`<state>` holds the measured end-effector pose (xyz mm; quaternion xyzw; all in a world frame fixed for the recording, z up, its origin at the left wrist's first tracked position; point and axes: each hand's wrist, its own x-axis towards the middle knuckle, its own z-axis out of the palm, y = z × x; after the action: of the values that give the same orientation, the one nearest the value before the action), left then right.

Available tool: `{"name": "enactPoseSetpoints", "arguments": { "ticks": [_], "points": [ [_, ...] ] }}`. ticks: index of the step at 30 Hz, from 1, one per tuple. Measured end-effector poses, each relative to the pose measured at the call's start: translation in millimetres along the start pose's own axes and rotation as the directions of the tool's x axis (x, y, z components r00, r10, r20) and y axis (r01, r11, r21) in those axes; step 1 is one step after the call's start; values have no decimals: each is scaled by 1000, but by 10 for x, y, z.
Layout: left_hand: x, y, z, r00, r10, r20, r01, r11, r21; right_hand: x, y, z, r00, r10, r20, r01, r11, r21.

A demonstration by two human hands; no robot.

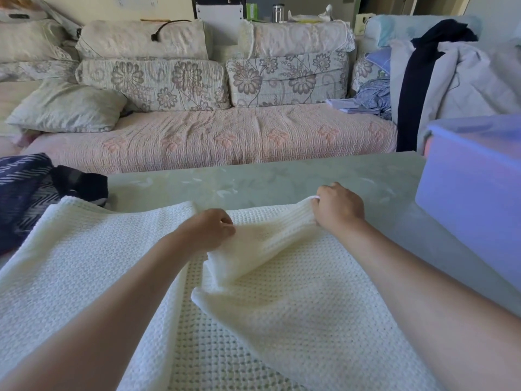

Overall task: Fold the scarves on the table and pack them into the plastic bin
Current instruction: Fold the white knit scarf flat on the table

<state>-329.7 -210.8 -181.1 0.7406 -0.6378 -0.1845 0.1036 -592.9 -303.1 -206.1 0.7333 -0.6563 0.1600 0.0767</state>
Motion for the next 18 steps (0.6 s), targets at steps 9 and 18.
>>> {"name": "enactPoseSetpoints", "arguments": {
  "ticks": [9, 18],
  "points": [
    [408, -376, 77, 956, -3, -294, 37, 993, 112, -6, -88, 166, 996, 3, 85, 3, 998, -64],
    [393, -375, 194, 942, 257, -216, -216, 957, 196, -82, -72, 177, 880, -308, 361, 266, 950, 161]
  ]
}}
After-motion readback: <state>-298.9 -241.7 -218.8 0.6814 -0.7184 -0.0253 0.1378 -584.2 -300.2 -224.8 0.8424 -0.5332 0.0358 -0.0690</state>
